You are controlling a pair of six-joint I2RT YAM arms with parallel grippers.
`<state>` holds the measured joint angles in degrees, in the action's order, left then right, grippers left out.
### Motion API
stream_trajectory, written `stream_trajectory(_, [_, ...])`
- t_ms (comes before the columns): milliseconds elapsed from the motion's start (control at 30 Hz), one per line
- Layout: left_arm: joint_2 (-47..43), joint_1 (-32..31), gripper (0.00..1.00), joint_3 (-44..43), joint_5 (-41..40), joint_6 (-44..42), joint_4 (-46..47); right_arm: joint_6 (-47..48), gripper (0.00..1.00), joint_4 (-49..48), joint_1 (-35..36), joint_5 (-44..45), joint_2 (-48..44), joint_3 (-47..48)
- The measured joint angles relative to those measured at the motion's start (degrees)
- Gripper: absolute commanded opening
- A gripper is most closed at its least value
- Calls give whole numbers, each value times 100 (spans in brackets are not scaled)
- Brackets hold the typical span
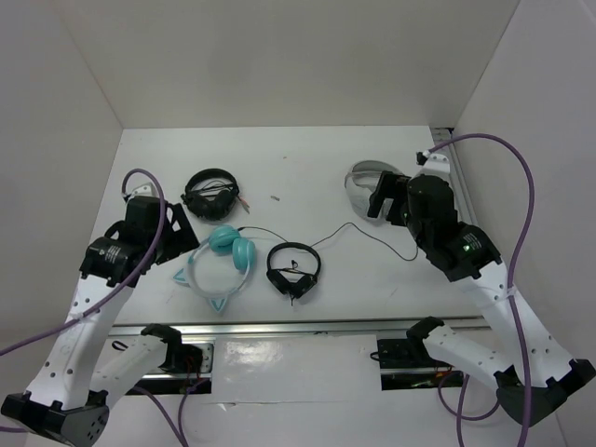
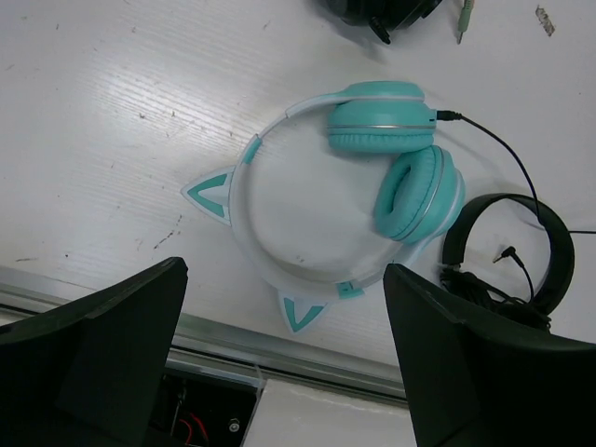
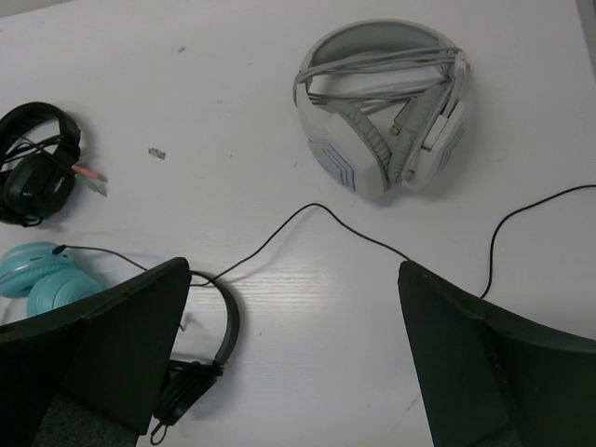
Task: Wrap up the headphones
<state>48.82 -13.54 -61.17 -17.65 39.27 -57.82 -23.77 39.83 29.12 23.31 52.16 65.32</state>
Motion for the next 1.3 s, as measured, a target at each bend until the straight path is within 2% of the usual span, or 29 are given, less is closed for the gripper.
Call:
stream_trajectory(233, [205, 0, 100, 72, 328, 31, 175, 4, 100, 4, 55, 50, -35, 0])
stream_trajectory(367, [9, 0, 100, 437, 505, 404, 328, 28, 100, 2, 92, 24, 52, 0])
stream_trajectory(600, [-557, -26, 100, 957, 192, 2127, -11, 50, 100, -2, 111, -136, 302, -2])
stream_trajectory(733, [-710, -26, 100, 1707, 68, 2896, -68, 52, 100, -68, 111, -306, 358, -72])
stream_trajectory(867, [-435, -125, 100, 2514, 57, 3480, -33, 72, 100, -210, 111, -531, 341, -254])
stream_trajectory(1100, [175, -168, 99, 3115, -63, 4015, 597, 87, 100, -354, 111, -999, 337, -428])
stream_trajectory(1233, [402, -168, 95, 3303, -127, 4188, 957, 90, 100, -507, 111, -1182, 306, -507])
stream_trajectory(1300, [487, -168, 89, 3357, -151, 4249, 1115, 90, 100, -597, 111, -1246, 275, -597])
